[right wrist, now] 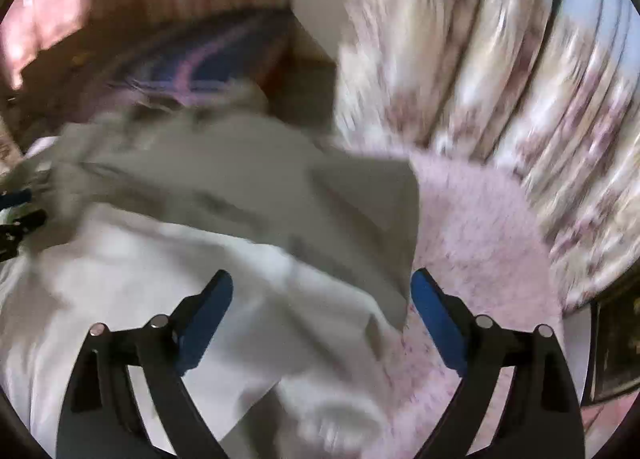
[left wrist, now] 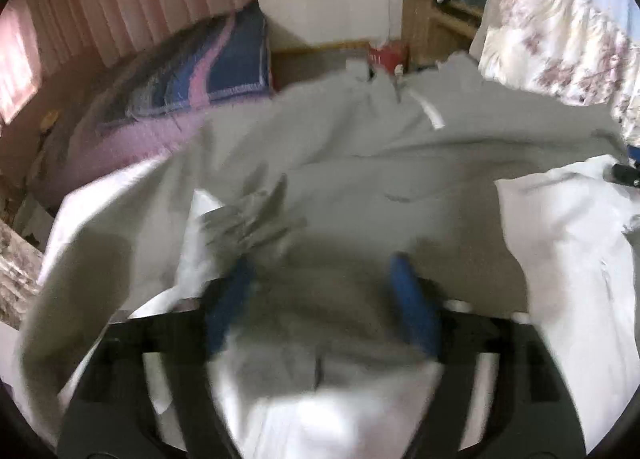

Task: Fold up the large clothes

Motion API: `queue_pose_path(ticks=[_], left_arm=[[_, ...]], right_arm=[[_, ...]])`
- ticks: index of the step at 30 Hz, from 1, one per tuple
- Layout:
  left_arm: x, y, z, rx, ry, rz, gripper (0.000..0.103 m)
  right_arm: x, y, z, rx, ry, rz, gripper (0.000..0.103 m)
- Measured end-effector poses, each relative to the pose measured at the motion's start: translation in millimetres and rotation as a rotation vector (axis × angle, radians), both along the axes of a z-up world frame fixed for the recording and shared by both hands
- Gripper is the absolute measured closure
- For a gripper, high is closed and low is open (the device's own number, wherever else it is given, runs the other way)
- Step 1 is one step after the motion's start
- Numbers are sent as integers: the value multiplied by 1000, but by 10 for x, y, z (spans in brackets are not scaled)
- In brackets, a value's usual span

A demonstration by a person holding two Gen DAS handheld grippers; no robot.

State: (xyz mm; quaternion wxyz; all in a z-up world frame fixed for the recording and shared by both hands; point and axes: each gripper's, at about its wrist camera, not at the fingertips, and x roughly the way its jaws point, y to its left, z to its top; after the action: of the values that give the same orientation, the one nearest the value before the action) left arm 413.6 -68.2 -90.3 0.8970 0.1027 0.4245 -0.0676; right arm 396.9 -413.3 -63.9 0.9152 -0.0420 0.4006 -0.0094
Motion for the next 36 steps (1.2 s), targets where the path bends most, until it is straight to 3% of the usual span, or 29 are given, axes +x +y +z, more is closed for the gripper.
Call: queue_pose_path(ticks=[1,2,4,8,14,18,21,23,27,28,29,32,35,36], left_arm=[[-134,52,97,10,-50,24,3],[-305,124,206,8,-104,29,3],[-553,259,332,3,-137,20,3],[-1134,688,429,8,-198,92,3],[-1908,1487,353,40,-229,256,3],[-2227,2134,204,40,-160,396,3],[-2311,2490,68,71,-83,475,15],[-2326,2629,-30,104,-17,491,34],[-2204,2806,-162,80,60,425,55],[-2118,2821,-183,69,80,419,70],[-2067,2873,-180,36,100,415,77],[-1883,3118,33,-203,102,415,87],[-1676,3253,172,-414,94,424,91],[-1590,3263,234,-527,88,409,92]], right_arm=[[-180,54,151,-17,-65,4,2],[-323,95,257,-31,-116,6,2],[-542,144,362,-52,-175,-9,2],[-809,235,211,-92,-160,-60,2],[-1125,514,-80,-263,-160,-25,2],[-1120,527,-141,-283,-132,-29,2],[-1070,505,-158,-262,-124,-36,2],[-1033,508,-170,-265,-119,-43,2],[-952,494,-178,-253,-109,-49,2],[-923,484,-168,-248,-107,-54,2],[-898,476,-148,-243,-111,-58,2],[-828,428,-63,-223,-126,-68,2],[-765,377,39,-193,-149,-72,2],[-737,353,73,-173,-154,-70,2]])
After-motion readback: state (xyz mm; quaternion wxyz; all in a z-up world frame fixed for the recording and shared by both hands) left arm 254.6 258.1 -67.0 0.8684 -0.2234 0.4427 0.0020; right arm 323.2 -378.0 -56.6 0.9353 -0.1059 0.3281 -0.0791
